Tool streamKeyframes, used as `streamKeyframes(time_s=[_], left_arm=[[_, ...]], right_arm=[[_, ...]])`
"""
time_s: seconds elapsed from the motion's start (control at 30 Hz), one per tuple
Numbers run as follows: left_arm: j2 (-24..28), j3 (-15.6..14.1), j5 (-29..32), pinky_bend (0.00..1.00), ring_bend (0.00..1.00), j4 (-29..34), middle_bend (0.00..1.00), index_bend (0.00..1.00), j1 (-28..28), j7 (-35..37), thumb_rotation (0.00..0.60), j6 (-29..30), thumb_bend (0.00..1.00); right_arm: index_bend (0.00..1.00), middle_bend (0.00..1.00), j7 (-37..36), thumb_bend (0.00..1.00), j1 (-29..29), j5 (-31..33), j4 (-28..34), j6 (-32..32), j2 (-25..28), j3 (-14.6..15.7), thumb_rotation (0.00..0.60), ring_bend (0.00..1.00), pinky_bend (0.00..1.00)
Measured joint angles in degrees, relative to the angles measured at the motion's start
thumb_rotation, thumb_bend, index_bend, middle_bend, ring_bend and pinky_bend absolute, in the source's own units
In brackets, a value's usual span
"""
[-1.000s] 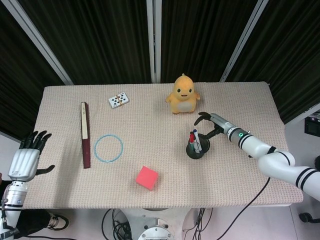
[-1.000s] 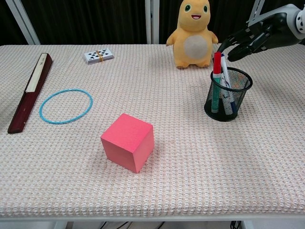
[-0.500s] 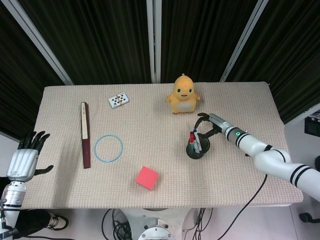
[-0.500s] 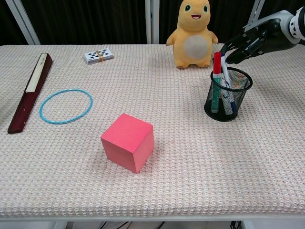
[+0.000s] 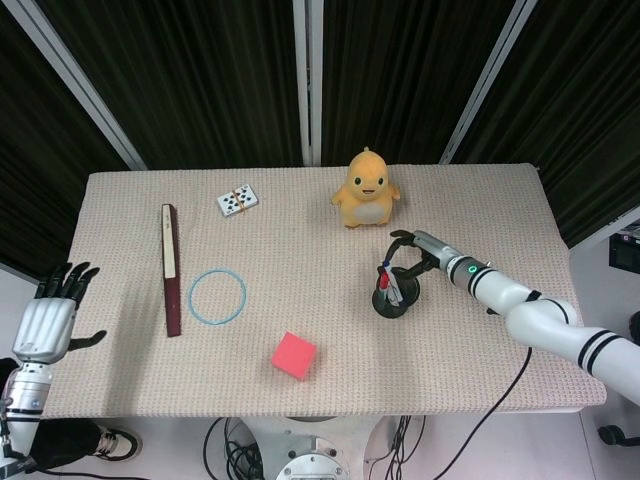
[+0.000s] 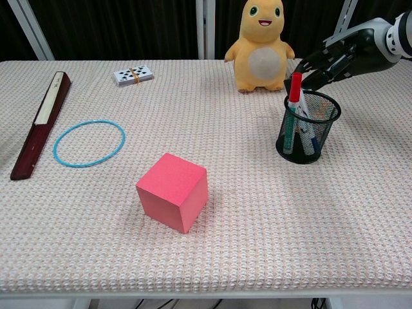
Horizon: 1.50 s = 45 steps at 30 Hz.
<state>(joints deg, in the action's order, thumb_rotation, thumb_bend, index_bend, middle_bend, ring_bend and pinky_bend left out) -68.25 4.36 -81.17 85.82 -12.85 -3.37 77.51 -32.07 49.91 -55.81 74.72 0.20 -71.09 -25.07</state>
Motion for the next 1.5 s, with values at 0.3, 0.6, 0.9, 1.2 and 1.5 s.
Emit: streamKeyframes(time_s=[0.3,0.6,0.9,1.2,1.5], left_arm=[[-0.1,0.0,0.2,0.04,0.00,-0.2,0.06,0.13,0.0,0.2,0.600,-0.1,0.06],[-0.1,0.0,0.2,0.04,0.00,-0.5,0.06,0.13,0.1,0.4,0.600,-0.1,0.06],[-0.1,0.0,0.4,0.04,0.00,-0.6,0.06,0.13,0.2,0.4,0.600,-0.1,0.06],[-0.2,-0.1,0.2,0.04,0.00,-0.5,0.06,0.13,0.2,0.3,0.600,-0.2,0.06],[-0.4,-0.3,-0.2,0.04,0.00,-0.8,0.06,0.13,0.2,0.7,0.600,0.0,0.06]], right_arm=[[0.47,0.05,1.9,0.31,-0.6,0.6,0.0,-1.3,-0.5,-1.6,0.600,0.00,0.00],[0.54,0.06,3.3,0.33,-0.6,1.0,-0.5,-0.6,-0.9,-1.4,0.600,0.00,0.00],[0.65,0.08,3.4,0.35,-1.1,1.9,0.9,2.3,-0.3,-1.3,0.600,0.00,0.00],[0.70,0.10,2.9,0.36,-5.8,1.2,10.6,5.9,5.4,-6.6,0.600,0.00,0.00],[0.70,0.10,0.7,0.36,-15.9,-3.0,18.9,12.4,12.9,-14.5,0.600,0.00,0.00]])
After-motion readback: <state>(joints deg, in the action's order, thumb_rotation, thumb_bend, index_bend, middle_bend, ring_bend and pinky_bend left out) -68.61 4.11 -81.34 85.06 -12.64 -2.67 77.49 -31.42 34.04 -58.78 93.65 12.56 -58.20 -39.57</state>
